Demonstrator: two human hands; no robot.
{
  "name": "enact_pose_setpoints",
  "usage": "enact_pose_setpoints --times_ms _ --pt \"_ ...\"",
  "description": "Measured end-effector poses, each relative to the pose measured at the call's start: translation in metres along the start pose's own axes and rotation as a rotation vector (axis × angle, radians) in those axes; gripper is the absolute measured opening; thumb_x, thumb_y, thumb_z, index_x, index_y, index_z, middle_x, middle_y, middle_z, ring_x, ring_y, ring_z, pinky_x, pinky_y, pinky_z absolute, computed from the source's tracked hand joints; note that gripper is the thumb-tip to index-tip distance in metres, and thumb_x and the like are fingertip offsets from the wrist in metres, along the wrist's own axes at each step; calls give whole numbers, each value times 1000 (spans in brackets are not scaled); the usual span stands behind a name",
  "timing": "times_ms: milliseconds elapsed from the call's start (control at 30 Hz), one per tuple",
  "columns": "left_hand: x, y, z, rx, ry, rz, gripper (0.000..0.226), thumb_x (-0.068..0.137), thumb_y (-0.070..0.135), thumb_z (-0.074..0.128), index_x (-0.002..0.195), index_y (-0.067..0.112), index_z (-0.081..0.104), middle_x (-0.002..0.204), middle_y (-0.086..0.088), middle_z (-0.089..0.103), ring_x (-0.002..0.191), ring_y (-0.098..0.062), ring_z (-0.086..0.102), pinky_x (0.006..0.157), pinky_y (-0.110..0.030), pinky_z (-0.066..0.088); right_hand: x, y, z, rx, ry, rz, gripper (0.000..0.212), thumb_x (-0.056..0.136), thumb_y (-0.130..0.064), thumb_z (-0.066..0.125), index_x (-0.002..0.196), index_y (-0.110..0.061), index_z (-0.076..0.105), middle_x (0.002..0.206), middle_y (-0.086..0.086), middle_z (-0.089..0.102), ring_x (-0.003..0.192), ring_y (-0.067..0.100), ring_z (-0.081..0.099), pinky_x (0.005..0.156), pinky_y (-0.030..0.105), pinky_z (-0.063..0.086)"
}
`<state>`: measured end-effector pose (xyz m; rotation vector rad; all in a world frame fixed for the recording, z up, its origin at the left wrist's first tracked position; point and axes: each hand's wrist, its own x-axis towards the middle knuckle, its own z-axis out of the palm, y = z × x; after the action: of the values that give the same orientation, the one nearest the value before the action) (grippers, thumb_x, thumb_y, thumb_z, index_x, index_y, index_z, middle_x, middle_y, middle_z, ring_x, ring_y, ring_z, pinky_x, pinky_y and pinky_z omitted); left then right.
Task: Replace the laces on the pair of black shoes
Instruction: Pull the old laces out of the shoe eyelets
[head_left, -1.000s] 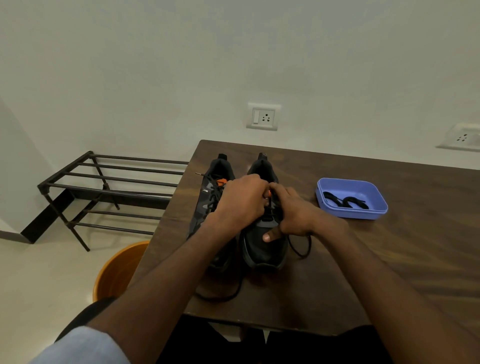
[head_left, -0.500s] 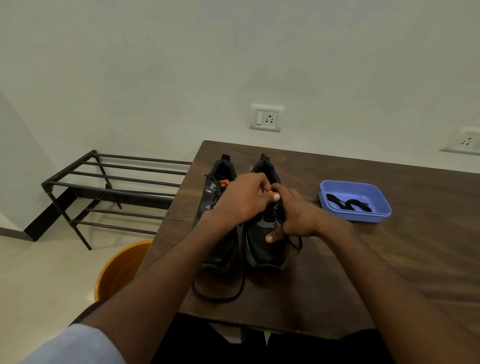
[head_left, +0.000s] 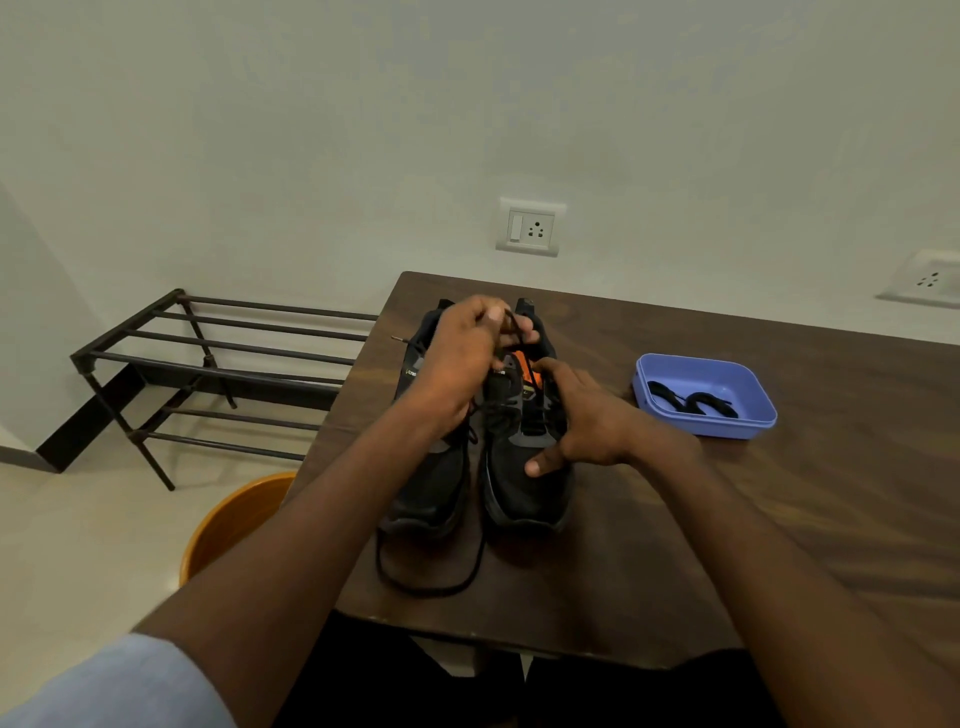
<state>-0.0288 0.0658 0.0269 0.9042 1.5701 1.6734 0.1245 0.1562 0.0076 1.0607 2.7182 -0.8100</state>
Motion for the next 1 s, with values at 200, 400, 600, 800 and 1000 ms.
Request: enact_pose_setpoints --times_ms 200,400,600,800,1000 --pt "0 -15 -4 846 -170 338 6 100 24 65 105 21 65 99 6 57 88 -2 56 82 -21 50 1 0 1 17 -14 6 134 66 -36 96 163 -31 4 163 4 23 148 32 34 116 52 42" --pt "0 -29 0 1187 -133 500 5 92 23 72 89 27 73 100 7 51 97 -15 45 89 -39 49 0 1 0 16 -20 -1 134 66 -38 96 163 -29 4 164 5 22 147 32 34 116 51 41" --pt "5 -4 -4 469 204 114 13 108 18 48 106 18 62 104 5 75 88 1 65 73 -15 44 1 1 -1 38 -29 3 134 66 -35 96 163 -31 5 164 6 21 149 33 31 117 55 39" --pt "-6 9 -11 63 76 -38 20 113 23 34 109 14 51 81 -2 61 76 -21 67 72 -35 56 2 0 -1 30 -30 15 134 66 -35 96 163 -31 4 165 5 20 149 34 31 117 55 40" --pt "2 -22 -2 1079 -263 294 12 98 30 67 109 24 69 102 5 51 94 -10 45 89 -30 44 1 0 -1 30 -23 15 131 67 -34 96 162 -30 7 164 6 24 148 33 34 116 52 42"
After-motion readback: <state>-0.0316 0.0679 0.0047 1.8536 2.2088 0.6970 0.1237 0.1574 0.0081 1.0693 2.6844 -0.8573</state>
